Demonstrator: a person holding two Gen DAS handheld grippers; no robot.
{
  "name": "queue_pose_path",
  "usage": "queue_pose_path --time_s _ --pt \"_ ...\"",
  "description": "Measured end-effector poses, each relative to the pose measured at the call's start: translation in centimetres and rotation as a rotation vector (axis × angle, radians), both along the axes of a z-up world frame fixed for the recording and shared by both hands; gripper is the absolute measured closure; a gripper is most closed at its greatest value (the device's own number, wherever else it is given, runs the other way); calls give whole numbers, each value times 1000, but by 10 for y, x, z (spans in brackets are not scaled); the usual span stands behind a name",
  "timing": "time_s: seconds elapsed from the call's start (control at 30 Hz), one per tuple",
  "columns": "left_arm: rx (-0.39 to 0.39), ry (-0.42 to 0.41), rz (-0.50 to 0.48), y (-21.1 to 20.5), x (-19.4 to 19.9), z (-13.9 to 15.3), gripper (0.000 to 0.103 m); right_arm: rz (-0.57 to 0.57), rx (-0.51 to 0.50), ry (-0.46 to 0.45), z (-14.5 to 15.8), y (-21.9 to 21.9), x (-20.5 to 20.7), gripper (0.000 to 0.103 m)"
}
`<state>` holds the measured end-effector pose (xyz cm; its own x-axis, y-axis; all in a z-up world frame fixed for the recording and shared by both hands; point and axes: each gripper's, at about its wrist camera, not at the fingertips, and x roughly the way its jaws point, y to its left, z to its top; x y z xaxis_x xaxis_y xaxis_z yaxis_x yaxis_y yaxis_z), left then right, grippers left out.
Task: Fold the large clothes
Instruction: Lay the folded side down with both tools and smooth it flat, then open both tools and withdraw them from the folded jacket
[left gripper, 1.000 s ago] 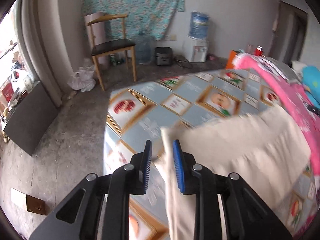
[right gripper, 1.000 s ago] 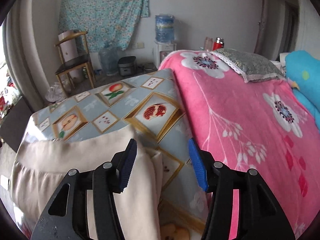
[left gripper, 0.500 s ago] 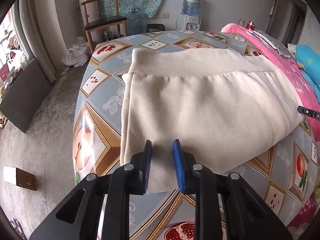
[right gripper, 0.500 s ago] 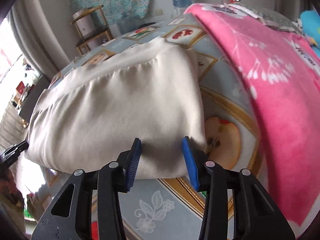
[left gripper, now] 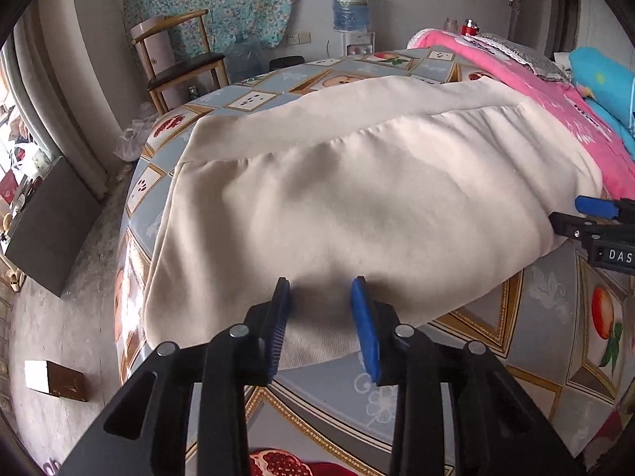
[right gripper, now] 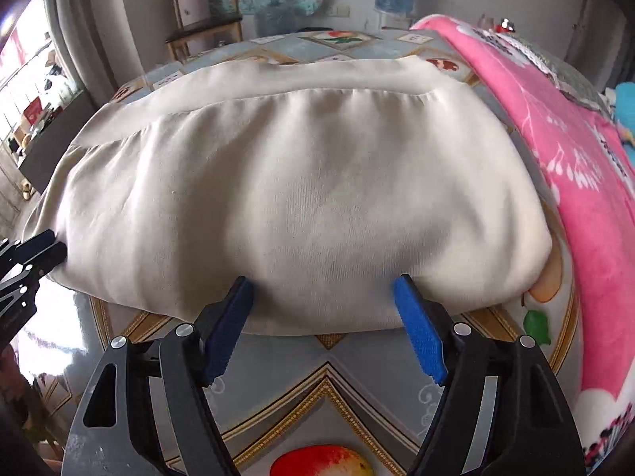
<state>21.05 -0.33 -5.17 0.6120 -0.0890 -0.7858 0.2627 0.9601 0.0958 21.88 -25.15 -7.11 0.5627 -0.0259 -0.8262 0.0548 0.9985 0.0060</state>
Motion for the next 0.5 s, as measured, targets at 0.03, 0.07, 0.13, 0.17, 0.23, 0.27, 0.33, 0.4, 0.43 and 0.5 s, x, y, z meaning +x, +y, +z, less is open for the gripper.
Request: queue_pose_path --time_s 0.03,0.07,0.13,0.17,0.23,0.27,0.33,0.4,0.43,0.5 --pt "-14 -3 3 3 -2 5 71 -2 25 -2 6 2 -4 32" --pt "-27 -21 -2 5 -6 11 71 12 52 -22 14 7 -8 33" --pt "-20 -54 -3 7 -10 17 69 55 42 -82 31 23 -13 33" --pt "-11 -50 -1 7 -9 16 68 78 27 -98 36 33 -11 33" --pt "5 -9 22 8 -1 6 68 108 24 -108 37 49 -5 33" --pt "0 10 27 9 2 0 67 116 25 -100 32 54 1 32" --pt "-15 -4 25 11 1 -3 67 112 3 -29 11 62 14 32" --pt "-8 -6 22 10 -3 1 67 88 20 -13 1 59 15 31" --pt "-9 -10 21 11 -7 5 67 82 39 -10 5 57 10 31" --pt "-26 -34 16 14 -18 15 63 76 89 -23 15 51 -2 27"
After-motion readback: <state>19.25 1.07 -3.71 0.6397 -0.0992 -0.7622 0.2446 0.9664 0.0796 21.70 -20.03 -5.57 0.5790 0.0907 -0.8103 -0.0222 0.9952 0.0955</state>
